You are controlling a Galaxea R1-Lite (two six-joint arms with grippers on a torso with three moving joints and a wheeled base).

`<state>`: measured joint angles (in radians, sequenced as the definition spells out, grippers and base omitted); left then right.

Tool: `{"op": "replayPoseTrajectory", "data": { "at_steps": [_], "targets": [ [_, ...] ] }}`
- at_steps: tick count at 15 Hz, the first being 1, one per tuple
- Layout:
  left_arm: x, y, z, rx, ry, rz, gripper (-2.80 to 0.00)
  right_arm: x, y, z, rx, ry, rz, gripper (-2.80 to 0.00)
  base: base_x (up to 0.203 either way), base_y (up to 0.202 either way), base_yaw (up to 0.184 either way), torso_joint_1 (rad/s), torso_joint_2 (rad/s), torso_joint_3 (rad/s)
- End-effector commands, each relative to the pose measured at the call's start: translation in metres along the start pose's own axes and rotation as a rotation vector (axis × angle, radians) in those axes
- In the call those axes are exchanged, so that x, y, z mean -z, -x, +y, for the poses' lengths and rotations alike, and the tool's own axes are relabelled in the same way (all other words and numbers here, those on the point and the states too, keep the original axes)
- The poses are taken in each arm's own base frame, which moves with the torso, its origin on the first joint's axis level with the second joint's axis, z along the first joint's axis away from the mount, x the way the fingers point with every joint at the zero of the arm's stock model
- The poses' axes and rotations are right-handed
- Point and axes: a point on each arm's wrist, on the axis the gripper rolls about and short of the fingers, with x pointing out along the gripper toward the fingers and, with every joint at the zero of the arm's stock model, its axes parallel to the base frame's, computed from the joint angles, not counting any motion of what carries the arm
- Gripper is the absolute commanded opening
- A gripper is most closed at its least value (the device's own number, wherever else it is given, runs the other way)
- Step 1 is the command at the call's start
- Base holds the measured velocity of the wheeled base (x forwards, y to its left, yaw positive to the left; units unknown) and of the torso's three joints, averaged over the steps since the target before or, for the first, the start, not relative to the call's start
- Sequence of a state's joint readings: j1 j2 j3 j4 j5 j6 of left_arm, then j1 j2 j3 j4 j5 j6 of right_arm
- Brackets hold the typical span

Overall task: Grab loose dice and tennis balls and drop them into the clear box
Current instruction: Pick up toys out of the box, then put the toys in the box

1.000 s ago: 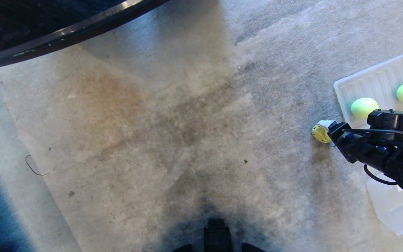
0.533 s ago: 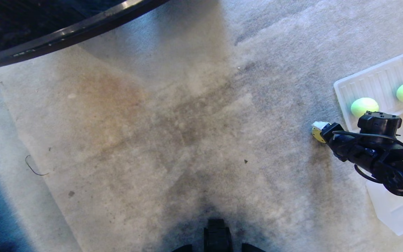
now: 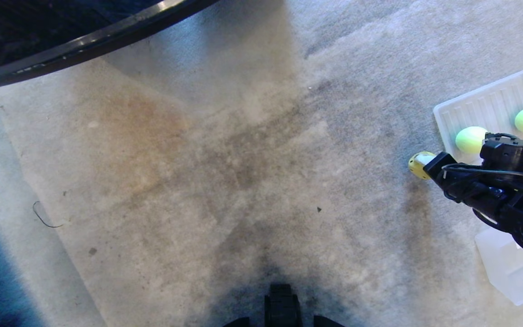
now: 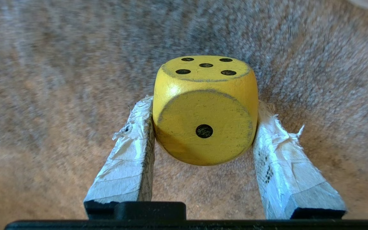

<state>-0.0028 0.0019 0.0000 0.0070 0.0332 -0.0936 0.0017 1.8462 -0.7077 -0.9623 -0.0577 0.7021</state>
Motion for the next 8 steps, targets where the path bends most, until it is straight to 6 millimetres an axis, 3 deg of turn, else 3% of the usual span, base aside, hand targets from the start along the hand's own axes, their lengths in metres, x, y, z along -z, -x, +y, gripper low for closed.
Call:
{"op": "replayPoseTrajectory", "data": {
  "at_steps": [1, 4, 8],
  "targets": [
    [0.0, 0.0, 0.0, 0.0, 0.001, 0.0, -2.8, -0.025, 0.03, 0.019, -0.045, 0.017, -0.053, -2.8, 0.0, 0.0, 0.0, 0.0, 0.0, 0.0],
    [0.0, 0.0, 0.0, 0.0, 0.001, 0.0, -2.8, -0.055, 0.091, 0.041, -0.069, 0.067, -0.081, -2.8, 0.0, 0.0, 0.0, 0.0, 0.0, 0.0],
    [0.0, 0.0, 0.0, 0.0, 0.0, -0.001, -2.8, -0.073, 0.211, 0.048, -0.102, 0.166, -0.12, -2.8, 0.0, 0.0, 0.0, 0.0, 0.0, 0.0]
  ]
}}
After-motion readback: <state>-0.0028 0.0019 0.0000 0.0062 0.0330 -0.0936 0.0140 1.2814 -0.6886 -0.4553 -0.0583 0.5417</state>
